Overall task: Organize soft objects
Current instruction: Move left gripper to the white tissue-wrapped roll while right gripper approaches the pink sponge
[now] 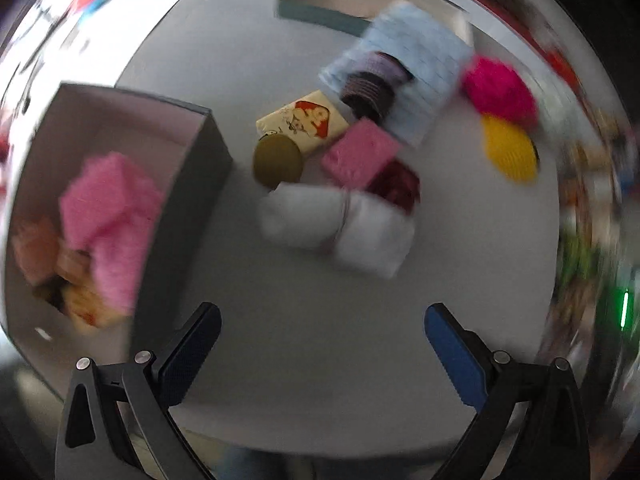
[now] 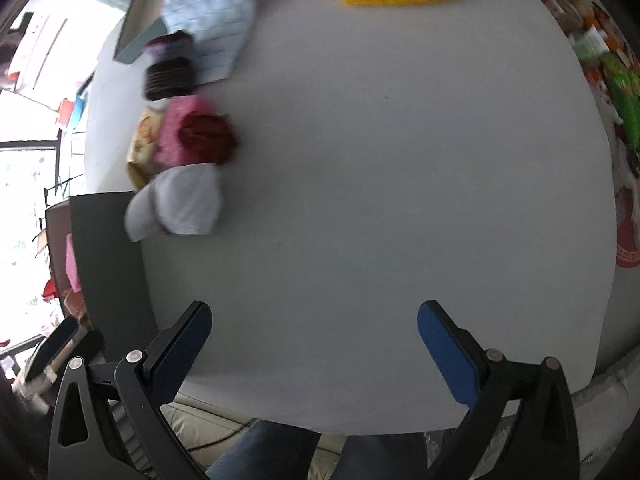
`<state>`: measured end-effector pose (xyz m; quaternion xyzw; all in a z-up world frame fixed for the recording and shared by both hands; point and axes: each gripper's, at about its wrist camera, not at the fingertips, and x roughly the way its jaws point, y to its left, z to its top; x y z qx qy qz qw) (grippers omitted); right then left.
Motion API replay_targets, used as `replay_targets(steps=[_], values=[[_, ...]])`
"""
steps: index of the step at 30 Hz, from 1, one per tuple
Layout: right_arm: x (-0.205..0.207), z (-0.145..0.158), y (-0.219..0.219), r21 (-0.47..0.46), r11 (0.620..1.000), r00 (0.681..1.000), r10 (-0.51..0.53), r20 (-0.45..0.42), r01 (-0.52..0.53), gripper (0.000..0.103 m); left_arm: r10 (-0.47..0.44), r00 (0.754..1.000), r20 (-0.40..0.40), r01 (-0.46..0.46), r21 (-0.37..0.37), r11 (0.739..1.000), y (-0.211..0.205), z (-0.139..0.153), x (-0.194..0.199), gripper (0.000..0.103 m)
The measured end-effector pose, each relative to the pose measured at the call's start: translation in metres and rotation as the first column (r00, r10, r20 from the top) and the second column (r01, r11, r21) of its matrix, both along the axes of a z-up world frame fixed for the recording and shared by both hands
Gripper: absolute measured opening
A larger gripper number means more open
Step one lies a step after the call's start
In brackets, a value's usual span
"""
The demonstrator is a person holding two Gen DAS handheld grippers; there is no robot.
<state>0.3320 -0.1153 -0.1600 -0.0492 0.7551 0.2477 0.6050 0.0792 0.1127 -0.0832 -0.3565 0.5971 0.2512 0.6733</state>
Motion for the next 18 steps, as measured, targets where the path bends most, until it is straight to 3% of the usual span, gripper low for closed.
replay_targets(steps=[4, 8, 10, 12, 14, 18], values=[[0.009, -0.008, -0.019, -0.002, 1.000, 1.000, -0.009, -0.024, 0.009, 0.103, 0.232, 0.971, -0.052, -0.232, 0.011, 0.973, 0.014, -0.026, 0.023, 0.102], [0.015, -0.011, -0.036, -0.002, 1.000, 0.999, -0.007, -0.040, 0.007, 0.103, 0.448, 0.886, -0.124, -0.446, 0.044, 0.894, 0.029, -0.053, 0.027, 0.102], [0.017, -0.014, -0.045, -0.005, 1.000, 0.999, -0.007, -0.050, 0.007, 0.103, 0.495, 0.849, -0.187, -0.496, 0.043, 0.867, 0.030, -0.069, 0.025, 0.102], [0.019, -0.017, -0.052, -0.009, 1.000, 0.998, -0.005, -0.060, 0.005, 0.103, 0.512, 0.829, -0.226, -0.523, 0.011, 0.852, 0.027, -0.081, 0.019, 0.102], [0.022, -0.021, -0.055, -0.014, 1.000, 0.998, 0.007, -0.068, -0.008, 0.103, 0.504, 0.832, -0.232, -0.521, -0.014, 0.853, 0.020, -0.083, 0.010, 0.102], [0.022, -0.020, -0.043, -0.013, 0.998, 0.996, 0.055, -0.068, -0.056, 0.103, 0.393, 0.895, -0.212, -0.400, 0.014, 0.917, -0.001, -0.069, -0.006, 0.102]])
